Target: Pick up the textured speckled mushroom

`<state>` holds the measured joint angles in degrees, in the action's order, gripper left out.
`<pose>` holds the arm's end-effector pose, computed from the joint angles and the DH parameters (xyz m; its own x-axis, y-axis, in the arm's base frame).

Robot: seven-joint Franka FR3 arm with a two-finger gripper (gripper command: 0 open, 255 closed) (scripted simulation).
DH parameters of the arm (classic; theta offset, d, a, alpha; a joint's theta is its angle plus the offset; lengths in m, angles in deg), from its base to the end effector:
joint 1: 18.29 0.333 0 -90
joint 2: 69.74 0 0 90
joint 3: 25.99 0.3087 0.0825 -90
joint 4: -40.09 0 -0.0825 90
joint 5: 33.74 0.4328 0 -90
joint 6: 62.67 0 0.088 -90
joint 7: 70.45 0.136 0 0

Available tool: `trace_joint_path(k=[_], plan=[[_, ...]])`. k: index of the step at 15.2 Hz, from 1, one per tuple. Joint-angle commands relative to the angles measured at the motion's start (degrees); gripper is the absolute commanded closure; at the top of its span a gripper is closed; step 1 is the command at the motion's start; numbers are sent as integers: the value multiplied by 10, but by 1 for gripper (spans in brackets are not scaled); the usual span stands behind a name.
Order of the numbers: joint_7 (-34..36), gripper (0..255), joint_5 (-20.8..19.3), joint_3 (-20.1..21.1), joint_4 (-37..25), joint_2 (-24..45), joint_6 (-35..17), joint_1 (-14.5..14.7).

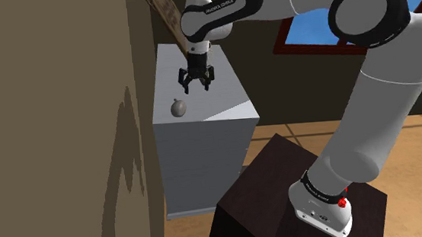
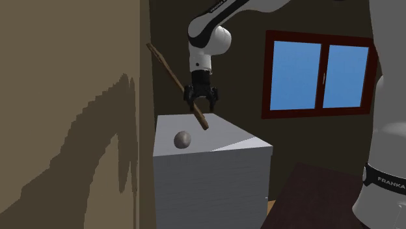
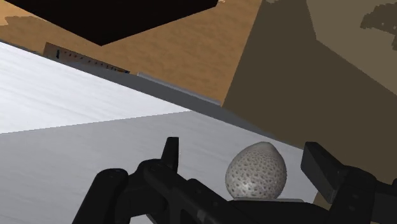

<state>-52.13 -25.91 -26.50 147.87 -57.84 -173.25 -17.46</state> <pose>0.6270 0.0167 0.3280 0.9167 -0.3519 -0.1894 -0.3685 -0.9277 -0.0601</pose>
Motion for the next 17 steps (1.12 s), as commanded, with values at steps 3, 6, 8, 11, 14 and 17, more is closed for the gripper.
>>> trace_joint_path(k=[3,6,8,11,14,17], plan=[[21,0,15,-2,-96,97,1,-4],[39,0,26,-3,-176,169,9,-7],[51,0,32,-4,-236,220,19,-10],[72,0,42,-4,-342,303,42,-16],[74,0,44,-4,-358,325,37,-17],[71,0,45,-4,-352,335,21,-17]])
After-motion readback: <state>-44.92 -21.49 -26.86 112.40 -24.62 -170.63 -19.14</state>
